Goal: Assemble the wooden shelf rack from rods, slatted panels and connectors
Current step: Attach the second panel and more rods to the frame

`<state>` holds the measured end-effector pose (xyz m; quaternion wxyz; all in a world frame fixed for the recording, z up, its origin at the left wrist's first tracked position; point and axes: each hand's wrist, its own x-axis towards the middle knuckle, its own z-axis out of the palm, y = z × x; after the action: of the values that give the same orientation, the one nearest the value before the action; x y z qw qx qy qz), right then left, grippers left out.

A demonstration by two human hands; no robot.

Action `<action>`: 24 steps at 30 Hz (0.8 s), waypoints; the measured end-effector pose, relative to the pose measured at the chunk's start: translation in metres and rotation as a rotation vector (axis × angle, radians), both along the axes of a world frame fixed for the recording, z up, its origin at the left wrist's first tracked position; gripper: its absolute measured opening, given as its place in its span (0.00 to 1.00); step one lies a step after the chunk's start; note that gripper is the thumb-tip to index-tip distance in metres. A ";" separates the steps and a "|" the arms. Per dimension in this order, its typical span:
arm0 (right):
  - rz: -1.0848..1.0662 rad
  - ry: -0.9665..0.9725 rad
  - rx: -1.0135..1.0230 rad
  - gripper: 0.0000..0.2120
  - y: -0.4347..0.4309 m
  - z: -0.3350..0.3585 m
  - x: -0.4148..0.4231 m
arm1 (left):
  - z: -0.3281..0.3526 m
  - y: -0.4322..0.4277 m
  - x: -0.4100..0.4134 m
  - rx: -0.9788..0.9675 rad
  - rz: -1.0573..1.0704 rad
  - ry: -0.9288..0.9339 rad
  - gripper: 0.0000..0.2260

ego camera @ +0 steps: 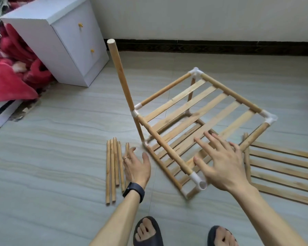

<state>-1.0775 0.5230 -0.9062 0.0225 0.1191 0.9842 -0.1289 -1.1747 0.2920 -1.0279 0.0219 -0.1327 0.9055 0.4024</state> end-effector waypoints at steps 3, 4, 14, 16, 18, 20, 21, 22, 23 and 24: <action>0.002 0.038 -0.063 0.28 0.014 0.002 -0.013 | -0.034 -0.044 -0.006 -0.421 -0.162 -0.247 0.23; -0.013 0.047 -0.088 0.26 0.018 0.001 -0.019 | -0.041 -0.053 -0.010 -0.529 -0.235 -0.285 0.23; -0.058 0.118 -0.101 0.12 0.036 -0.010 -0.047 | -0.082 -0.061 -0.020 -0.696 -0.416 -0.475 0.15; -0.053 0.117 -0.090 0.12 0.037 -0.010 -0.048 | -0.087 -0.058 -0.015 -0.612 -0.389 -0.486 0.12; -0.053 0.118 -0.088 0.12 0.038 -0.010 -0.049 | -0.085 -0.054 -0.008 -0.459 -0.333 -0.492 0.11; -0.050 0.116 -0.102 0.13 0.039 -0.010 -0.050 | -0.075 -0.050 -0.003 -0.298 -0.275 -0.494 0.10; -0.046 0.113 -0.106 0.13 0.040 -0.010 -0.051 | -0.069 -0.049 -0.001 -0.220 -0.258 -0.502 0.09; -0.042 0.110 -0.108 0.13 0.039 -0.010 -0.051 | -0.061 -0.048 0.000 -0.125 -0.243 -0.516 0.10; -0.040 0.109 -0.109 0.13 0.039 -0.010 -0.052 | -0.052 -0.047 0.001 -0.002 -0.229 -0.533 0.11; -0.038 0.110 -0.112 0.13 0.039 -0.010 -0.052 | -0.042 -0.047 0.003 0.141 -0.216 -0.547 0.11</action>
<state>-1.1294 0.5617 -0.9158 -0.0274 0.1289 0.9728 -0.1904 -1.1722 0.2451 -1.0696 0.3166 -0.1374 0.8448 0.4088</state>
